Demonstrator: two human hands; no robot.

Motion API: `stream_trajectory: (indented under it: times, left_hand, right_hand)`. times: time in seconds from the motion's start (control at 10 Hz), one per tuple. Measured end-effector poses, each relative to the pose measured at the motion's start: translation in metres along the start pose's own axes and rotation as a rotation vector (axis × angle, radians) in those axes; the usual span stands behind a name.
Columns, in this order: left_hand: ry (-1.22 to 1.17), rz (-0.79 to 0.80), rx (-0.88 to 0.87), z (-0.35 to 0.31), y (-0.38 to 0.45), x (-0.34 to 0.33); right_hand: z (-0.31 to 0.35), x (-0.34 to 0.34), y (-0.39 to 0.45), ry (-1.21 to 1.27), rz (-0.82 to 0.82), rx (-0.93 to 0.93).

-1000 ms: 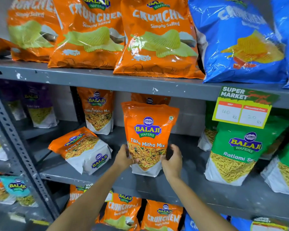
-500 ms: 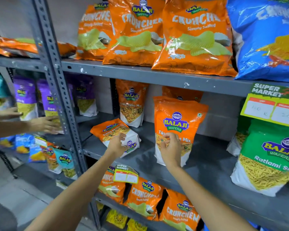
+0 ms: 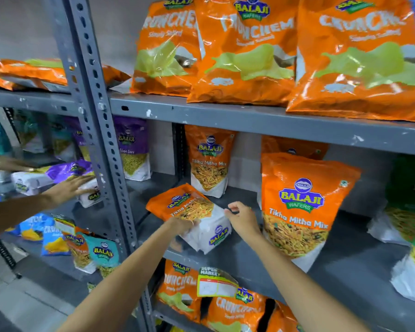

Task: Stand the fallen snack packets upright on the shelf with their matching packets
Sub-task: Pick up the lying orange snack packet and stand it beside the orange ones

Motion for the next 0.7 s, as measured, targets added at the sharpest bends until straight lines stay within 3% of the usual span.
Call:
stream_trajectory:
  times: [0.1,0.2,0.3,0.4,0.5,0.7]
  left_hand:
    - [-0.222,0.216,0.104,0.005,0.021,0.000]
    - [-0.411,0.107,0.062,0.000,0.044,0.020]
    - [-0.299,0.134,-0.066,-0.004,0.049,0.030]
    - [-0.337,0.381,0.051,0.008,0.043,0.001]
    - [-0.350,0.430,0.049,0.016,0.038,-0.011]
    - [-0.409,0.183,-0.032,0.019,0.033,-0.012]
  right_hand:
    - [-0.014,-0.021,0.020,-0.041,0.069,-0.185]
    - [-0.027,-0.031,0.025,0.020,0.098,-0.346]
    - [-0.039,-0.042,0.021,0.210,0.140,-0.556]
    - [-0.044,-0.046,0.024,0.239,0.174,-0.585]
    - [-0.041,-0.046,0.023,0.251,0.235,-0.550]
    - [-0.047,-0.035,0.008,0.297,0.284,-0.475]
Point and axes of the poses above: each hand's wrist, its own y-axis towards the middle knuckle, its own x-axis out of the back of the hand, z = x × y, the point moved 6 cm from there along y, towards the middle knuckle, and after that the axes turned 12 degrees about y, right-handed, at the moved point
